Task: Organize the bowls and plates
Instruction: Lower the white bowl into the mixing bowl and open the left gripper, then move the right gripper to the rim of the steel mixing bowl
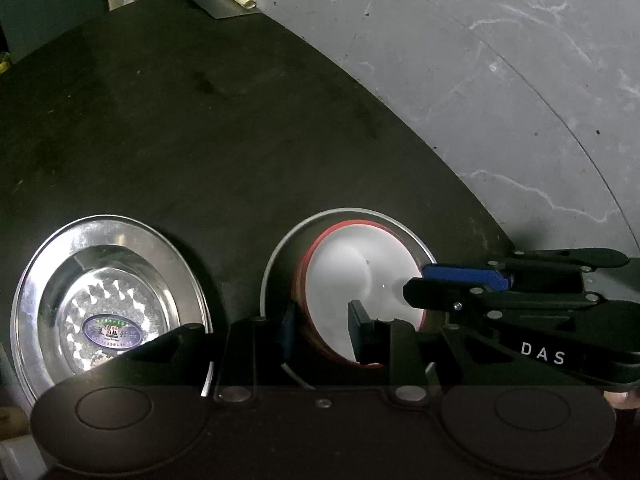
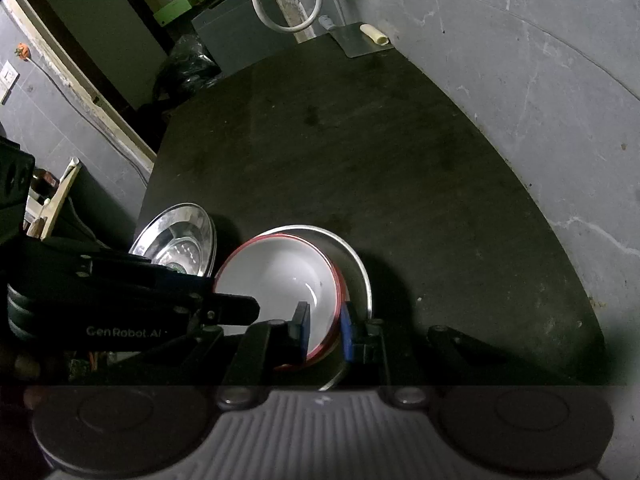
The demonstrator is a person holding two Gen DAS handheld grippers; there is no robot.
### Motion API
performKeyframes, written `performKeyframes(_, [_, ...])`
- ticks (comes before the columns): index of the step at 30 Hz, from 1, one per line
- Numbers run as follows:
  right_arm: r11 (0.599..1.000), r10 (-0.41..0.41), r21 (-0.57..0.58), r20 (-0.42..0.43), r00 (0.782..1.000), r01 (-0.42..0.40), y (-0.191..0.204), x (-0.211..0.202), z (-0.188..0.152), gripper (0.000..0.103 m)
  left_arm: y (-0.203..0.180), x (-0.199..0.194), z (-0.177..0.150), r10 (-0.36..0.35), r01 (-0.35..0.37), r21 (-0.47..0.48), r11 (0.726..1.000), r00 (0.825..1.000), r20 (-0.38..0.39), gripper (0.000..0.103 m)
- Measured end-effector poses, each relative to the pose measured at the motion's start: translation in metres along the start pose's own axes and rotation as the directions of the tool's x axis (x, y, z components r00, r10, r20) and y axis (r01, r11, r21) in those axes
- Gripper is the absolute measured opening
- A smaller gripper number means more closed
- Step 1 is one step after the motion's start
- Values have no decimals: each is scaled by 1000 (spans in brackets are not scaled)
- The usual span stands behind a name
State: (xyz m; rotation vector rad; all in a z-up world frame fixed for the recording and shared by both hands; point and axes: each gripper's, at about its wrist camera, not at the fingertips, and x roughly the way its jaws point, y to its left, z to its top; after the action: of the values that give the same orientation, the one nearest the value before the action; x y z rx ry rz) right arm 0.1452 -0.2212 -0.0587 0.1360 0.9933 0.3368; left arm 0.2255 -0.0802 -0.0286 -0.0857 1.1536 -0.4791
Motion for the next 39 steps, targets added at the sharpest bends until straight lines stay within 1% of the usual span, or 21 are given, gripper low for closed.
performKeyframes(2, [1000,0,0,1,1000,0,0,0,0,19,0,0,0,-2,2,1,1000,1000,0,31])
performKeyframes(6, [1000,1,-1,7,1000,-1,1,-2,-1,20,1,0,-1,-5,5,-2,1000,1000,5,32])
performKeyframes(9, [1000,1,0,14,1000,-1,0,-3,-1,20,2,-3,-2,-12,13,-4,1000,1000,16,37])
performKeyframes(12, [1000,2,-6,33,999,-2,1,-7,-1,20,2,-9,-3,-20,20,-6,1000,999,37,45])
performKeyframes(14, [1000,1,-11,48,999,-1,2,-11,-1,24,4,-13,-4,-24,24,-11,1000,998,53,53])
performKeyframes(16, [1000,-2,-13,58,998,3,2,-14,-1,25,6,-18,-5,-20,21,-14,1000,997,70,57])
performKeyframes(18, [1000,-6,-9,68,998,6,1,-16,0,27,7,-21,-6,-10,11,-17,1000,996,84,64])
performKeyframes(19, [1000,-9,-6,75,997,9,0,-18,-1,28,8,-22,-7,-5,7,-17,1000,996,92,71])
performKeyframes(20, [1000,-13,-1,82,997,13,0,-19,-1,34,8,-24,-8,-3,4,-17,1000,995,98,78])
performKeyframes(21, [1000,-17,2,88,996,17,-1,-20,0,38,8,-25,-9,1,1,-16,1000,994,106,81])
performKeyframes(23, [1000,-24,10,98,995,23,-3,-22,0,49,9,-28,-11,14,-12,-19,1000,993,115,89])
performKeyframes(24, [1000,-26,12,100,995,25,-3,-23,0,52,10,-29,-11,20,-18,-20,1000,993,117,91])
performKeyframes(26, [999,-30,15,105,994,28,-3,-24,0,61,12,-30,-10,34,-32,-25,999,992,118,100])
performKeyframes(27, [999,-32,16,107,994,30,-4,-24,0,64,13,-31,-10,43,-40,-27,999,992,122,102])
performKeyframes(29, [999,-35,16,111,993,33,-3,-25,0,78,15,-33,-9,45,-41,-31,999,990,131,102])
performKeyframes(30, [999,-45,16,115,992,43,-3,-25,0,81,16,-33,-9,41,-36,-38,999,990,135,102])
performKeyframes(32, [998,-67,24,120,991,64,-3,-25,0,90,18,-35,-10,41,-34,-47,998,989,141,102])
performKeyframes(39, [997,-78,33,128,989,74,-4,-26,0,97,20,-36,-10,71,-67,-32,997,985,156,102])
